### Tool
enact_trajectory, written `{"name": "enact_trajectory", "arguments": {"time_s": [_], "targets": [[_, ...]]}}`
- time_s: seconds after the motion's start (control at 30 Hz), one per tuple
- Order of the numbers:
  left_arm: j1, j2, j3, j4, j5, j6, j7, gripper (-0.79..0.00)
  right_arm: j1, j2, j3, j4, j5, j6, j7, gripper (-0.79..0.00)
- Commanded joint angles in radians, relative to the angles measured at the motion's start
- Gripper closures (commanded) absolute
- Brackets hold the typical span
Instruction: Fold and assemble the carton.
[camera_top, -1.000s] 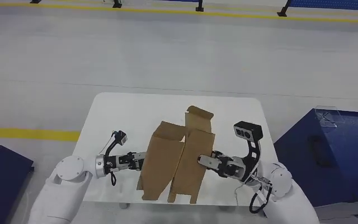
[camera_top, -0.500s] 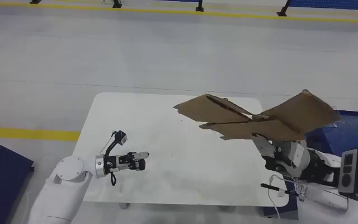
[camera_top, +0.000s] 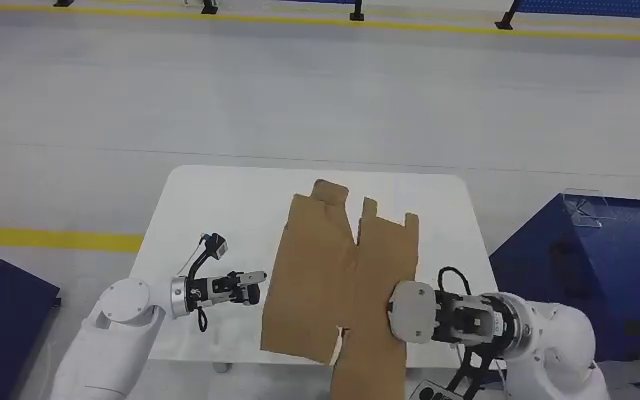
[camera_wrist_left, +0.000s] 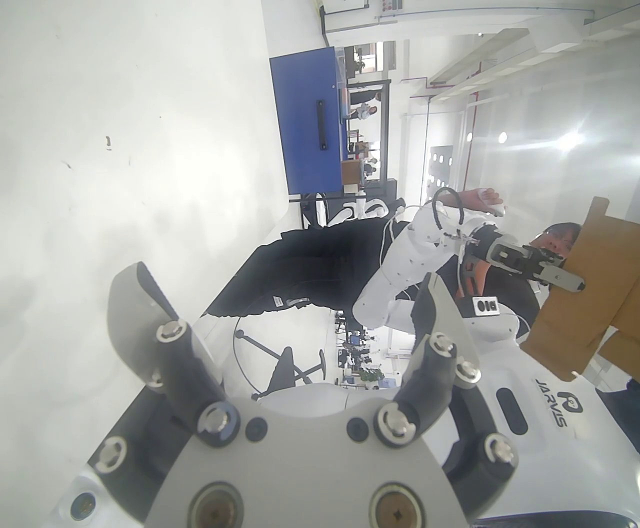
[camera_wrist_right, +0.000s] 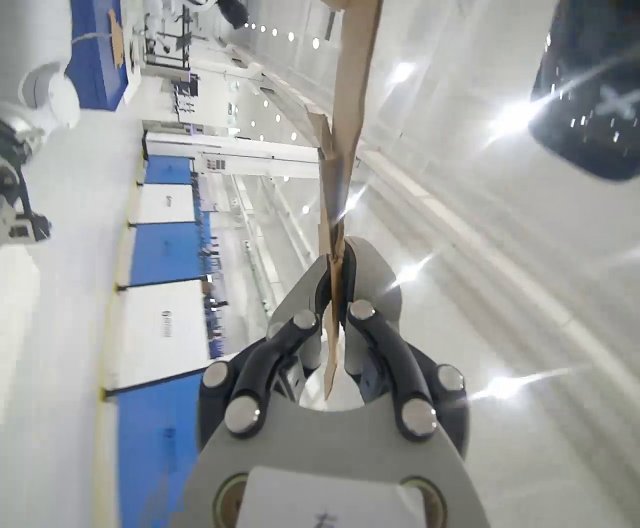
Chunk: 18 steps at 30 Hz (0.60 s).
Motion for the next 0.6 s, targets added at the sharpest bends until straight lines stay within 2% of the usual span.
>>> {"name": "enact_trajectory", "arguments": {"time_s": [0.0,0.13,0.23,0.33,0.37,0.5,0.57], "targets": [[0.0,0.0,0.0,0.0,0.0,0.0,0.0,-0.785,-0.006,0.002,-0.007,-0.005,-0.055,0.074,0.006,0.0],[0.0,0.0,0.0,0.0,0.0,0.0,0.0,-0.785,-0.002,0.005,-0.026,-0.02,-0.041,0.055,0.02,0.0],[0.0,0.0,0.0,0.0,0.0,0.0,0.0,-0.785,0.005,0.007,-0.04,-0.012,0.124,-0.076,0.046,0.0],[0.0,0.0,0.0,0.0,0.0,0.0,0.0,-0.785,0.032,0.008,-0.037,0.004,0.357,-0.286,0.104,0.0],[0.0,0.0,0.0,0.0,0.0,0.0,0.0,-0.785,0.041,0.009,-0.039,0.014,0.461,-0.384,0.134,0.0],[0.0,0.0,0.0,0.0,0.0,0.0,0.0,-0.785,0.085,0.014,-0.045,0.05,0.869,-0.769,0.318,0.0],[0.0,0.0,0.0,0.0,0.0,0.0,0.0,-0.785,0.107,0.016,-0.047,0.082,1.079,-0.906,0.438,0.0]]}}
